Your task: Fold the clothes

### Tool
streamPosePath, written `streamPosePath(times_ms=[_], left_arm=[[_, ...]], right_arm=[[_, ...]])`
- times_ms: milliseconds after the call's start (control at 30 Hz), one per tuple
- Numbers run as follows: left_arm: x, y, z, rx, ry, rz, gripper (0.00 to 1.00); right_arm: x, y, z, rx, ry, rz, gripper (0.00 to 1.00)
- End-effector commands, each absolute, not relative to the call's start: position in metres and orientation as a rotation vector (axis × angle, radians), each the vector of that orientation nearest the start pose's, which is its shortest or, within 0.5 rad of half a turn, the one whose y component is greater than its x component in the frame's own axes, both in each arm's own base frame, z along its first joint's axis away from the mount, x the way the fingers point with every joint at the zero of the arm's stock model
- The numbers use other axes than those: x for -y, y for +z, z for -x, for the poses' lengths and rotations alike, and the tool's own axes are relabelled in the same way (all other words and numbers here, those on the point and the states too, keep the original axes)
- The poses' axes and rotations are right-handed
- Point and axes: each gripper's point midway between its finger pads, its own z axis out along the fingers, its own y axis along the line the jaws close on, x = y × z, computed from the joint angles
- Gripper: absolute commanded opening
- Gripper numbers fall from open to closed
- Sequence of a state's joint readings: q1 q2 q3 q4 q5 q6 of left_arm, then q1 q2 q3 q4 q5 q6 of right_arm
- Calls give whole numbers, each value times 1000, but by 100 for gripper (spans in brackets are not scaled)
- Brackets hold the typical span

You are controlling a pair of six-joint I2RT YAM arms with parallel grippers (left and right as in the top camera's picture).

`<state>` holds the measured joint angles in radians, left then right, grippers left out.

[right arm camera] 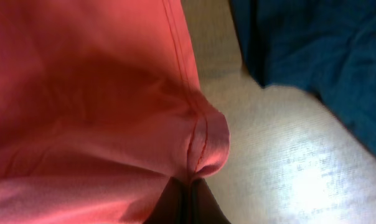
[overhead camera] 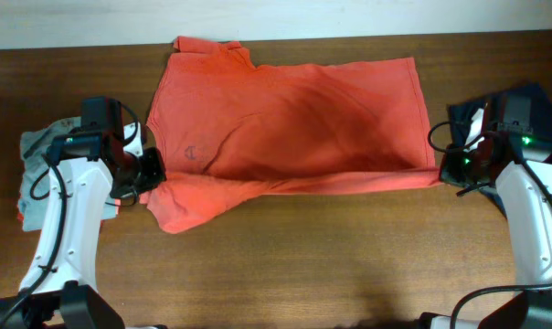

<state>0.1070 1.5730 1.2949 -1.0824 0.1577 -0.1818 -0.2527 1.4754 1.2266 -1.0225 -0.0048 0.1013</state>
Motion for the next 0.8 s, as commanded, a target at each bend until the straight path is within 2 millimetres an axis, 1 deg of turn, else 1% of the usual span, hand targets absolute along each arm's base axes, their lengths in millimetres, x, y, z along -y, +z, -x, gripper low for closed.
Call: streamPosePath(times_ms=[0, 100, 367, 500, 600, 767], left_arm=[[-2, 141, -341, -2815, -322, 390, 0], [-3, 144, -350, -2775, -320, 378, 0], [-6, 155, -376, -2665, -313, 345, 0], [-7, 158, -385, -2627, -310, 334, 0], [-9, 155, -388, -2628, -295, 338, 0], [-9, 136, -391, -2671, -299, 349, 0]], right_arm=[[83, 139, -323, -2761, -29, -469, 4], [78, 136, -337, -2740, 28, -409, 4], [82, 114, -362, -2728, 47, -404, 4], [83, 109, -377, -2692, 57, -392, 4], [84, 108, -385, -2668, 63, -384, 4], [79, 104, -395, -2647, 114, -368, 4]])
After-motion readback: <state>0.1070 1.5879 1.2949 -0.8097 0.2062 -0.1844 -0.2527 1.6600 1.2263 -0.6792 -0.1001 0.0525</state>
